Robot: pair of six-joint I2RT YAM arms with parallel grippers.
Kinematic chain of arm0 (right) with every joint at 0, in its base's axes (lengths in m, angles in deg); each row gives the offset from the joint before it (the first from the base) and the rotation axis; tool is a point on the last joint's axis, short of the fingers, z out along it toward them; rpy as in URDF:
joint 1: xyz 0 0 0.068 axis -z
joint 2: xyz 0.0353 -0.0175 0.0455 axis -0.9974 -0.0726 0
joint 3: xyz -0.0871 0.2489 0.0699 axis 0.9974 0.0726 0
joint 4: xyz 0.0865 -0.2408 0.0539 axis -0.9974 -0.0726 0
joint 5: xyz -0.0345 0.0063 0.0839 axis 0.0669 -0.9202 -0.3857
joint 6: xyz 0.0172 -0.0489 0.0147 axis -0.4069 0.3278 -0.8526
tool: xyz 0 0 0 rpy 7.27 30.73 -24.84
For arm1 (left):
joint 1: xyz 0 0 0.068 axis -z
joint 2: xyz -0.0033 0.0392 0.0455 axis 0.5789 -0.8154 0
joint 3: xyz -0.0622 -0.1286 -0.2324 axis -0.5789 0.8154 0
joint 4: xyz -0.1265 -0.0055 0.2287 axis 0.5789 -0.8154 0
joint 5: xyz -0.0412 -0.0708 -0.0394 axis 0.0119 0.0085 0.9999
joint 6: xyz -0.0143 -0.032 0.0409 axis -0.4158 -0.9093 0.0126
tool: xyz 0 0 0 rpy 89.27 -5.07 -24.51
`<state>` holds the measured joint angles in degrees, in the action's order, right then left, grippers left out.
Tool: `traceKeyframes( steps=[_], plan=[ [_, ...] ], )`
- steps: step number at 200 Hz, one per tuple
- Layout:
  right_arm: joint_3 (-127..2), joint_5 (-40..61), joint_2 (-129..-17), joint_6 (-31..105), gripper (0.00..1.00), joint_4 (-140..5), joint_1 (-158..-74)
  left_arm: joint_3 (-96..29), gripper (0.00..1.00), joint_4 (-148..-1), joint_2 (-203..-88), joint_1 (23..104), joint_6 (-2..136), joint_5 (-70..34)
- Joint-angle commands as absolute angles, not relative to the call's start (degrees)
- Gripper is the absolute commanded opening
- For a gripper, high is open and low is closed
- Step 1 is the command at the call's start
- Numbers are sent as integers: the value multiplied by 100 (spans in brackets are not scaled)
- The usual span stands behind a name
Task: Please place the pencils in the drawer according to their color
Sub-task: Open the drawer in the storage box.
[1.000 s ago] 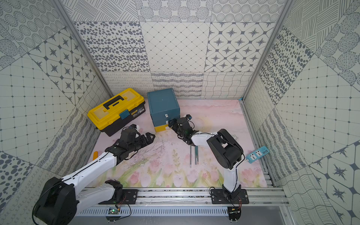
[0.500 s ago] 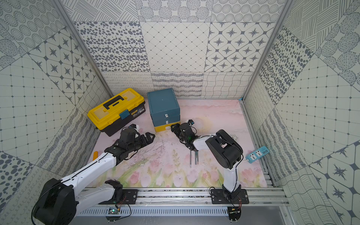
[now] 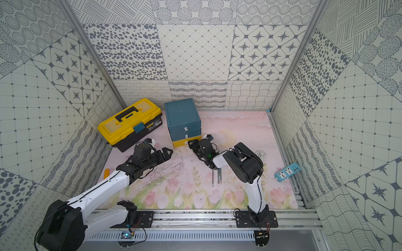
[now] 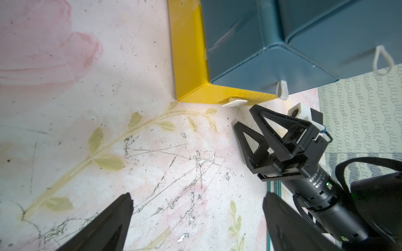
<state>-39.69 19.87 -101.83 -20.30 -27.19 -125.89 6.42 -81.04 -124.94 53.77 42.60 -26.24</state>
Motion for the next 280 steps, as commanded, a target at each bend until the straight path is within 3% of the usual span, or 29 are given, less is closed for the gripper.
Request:
traceKeyframes(
  steps=[1, 124, 280],
  plan=[
    [-4079, 1938, -10411, -2118, 68, -2219, -12618, 591, 99, -8119, -12504, 5351, 4407, -2715],
    [-4354, 1799, -10807, -2205, 66, -1632, -12622, 645, 99, -8147, -12439, 5356, 4386, -2724],
    [-4383, 1784, -11256, -2191, 55, -1003, -12583, 630, 99, -8211, -12456, 5357, 4440, -2732]
  ],
)
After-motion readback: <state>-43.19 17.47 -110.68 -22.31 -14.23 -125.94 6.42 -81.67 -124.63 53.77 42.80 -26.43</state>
